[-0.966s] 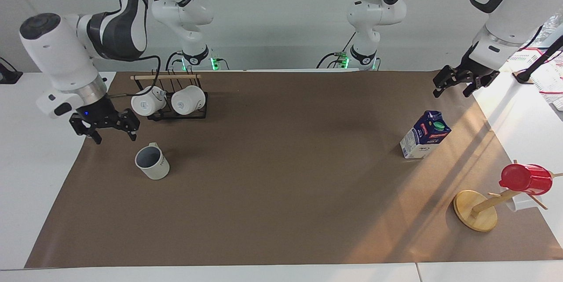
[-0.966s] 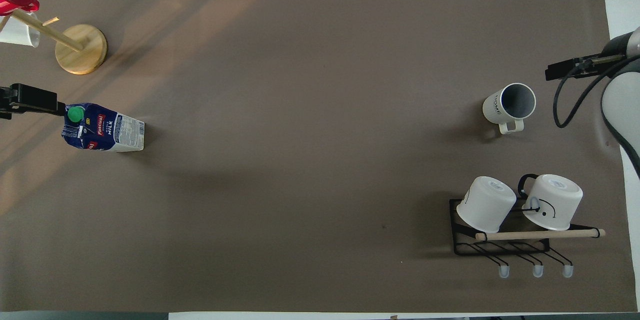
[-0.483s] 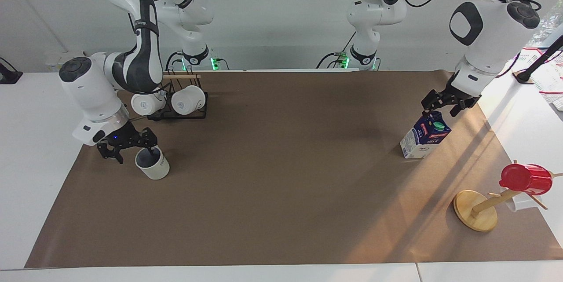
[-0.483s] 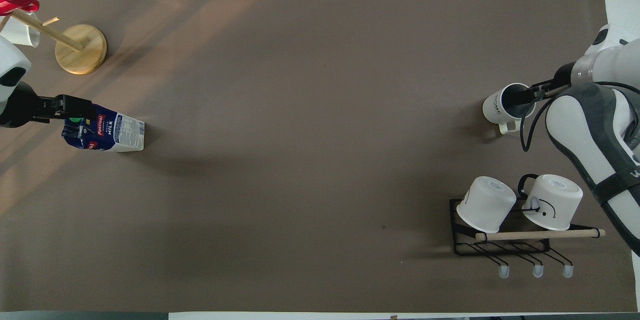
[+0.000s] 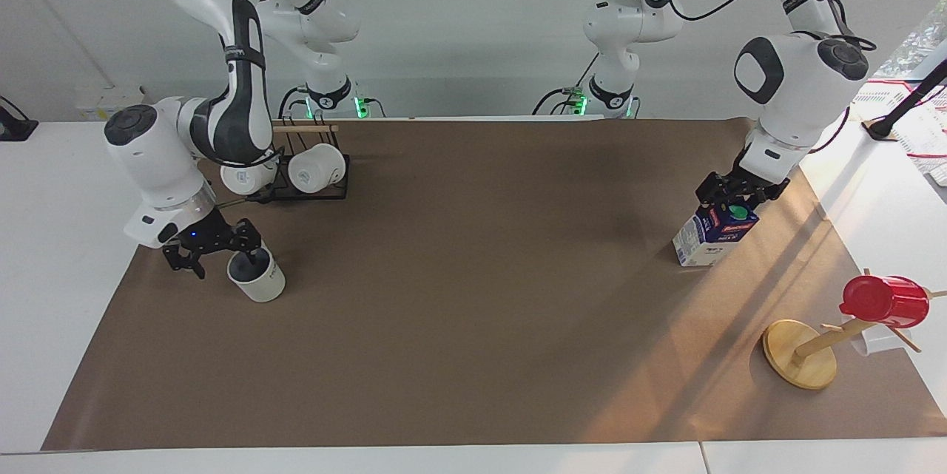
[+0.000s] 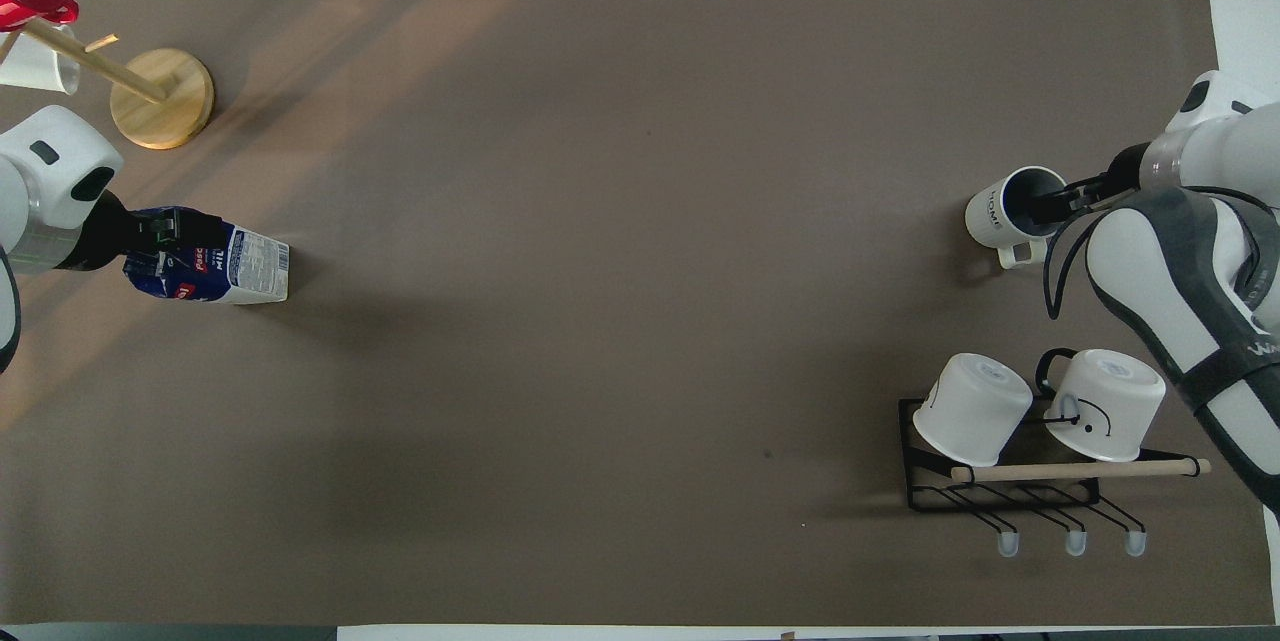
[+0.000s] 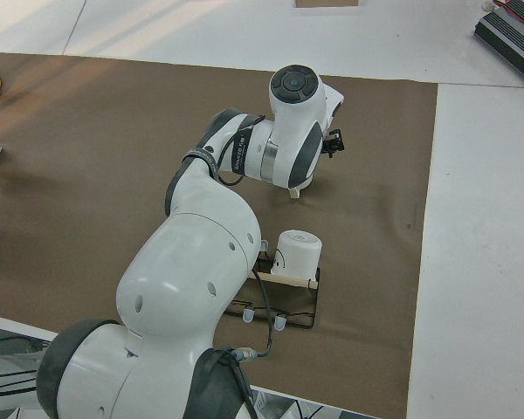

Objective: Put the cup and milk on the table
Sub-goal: 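Grasp the milk carton with the left gripper while the right gripper grasps the mug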

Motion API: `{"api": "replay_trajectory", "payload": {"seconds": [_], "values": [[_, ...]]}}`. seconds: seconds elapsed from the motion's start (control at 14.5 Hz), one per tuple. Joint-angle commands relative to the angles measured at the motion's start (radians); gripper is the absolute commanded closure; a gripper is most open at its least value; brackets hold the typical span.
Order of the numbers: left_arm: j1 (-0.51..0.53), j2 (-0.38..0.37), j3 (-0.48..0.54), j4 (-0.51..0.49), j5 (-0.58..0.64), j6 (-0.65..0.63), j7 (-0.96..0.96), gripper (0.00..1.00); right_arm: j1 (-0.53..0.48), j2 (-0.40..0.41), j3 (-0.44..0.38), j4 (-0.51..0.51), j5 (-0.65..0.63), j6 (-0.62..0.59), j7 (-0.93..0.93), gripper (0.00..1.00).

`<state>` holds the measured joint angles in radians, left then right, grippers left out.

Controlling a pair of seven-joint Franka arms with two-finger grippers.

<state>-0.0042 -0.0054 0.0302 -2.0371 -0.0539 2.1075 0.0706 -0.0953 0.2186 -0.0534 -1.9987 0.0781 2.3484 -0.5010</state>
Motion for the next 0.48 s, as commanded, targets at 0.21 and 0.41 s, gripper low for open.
{"api": "replay_trajectory", "payload": {"seconds": [0.21, 0.41], "values": [[0.007, -0.008, -0.001, -0.005, 0.017, 0.029, -0.012, 1.0, -0.006, 0.044, 0.006, 0.023, 0.075, 0.011, -0.051, 0.69], [0.006, -0.024, -0.001, 0.021, 0.017, 0.006, -0.014, 1.0, -0.001, 0.036, 0.006, 0.032, 0.075, -0.015, -0.048, 1.0]]}}
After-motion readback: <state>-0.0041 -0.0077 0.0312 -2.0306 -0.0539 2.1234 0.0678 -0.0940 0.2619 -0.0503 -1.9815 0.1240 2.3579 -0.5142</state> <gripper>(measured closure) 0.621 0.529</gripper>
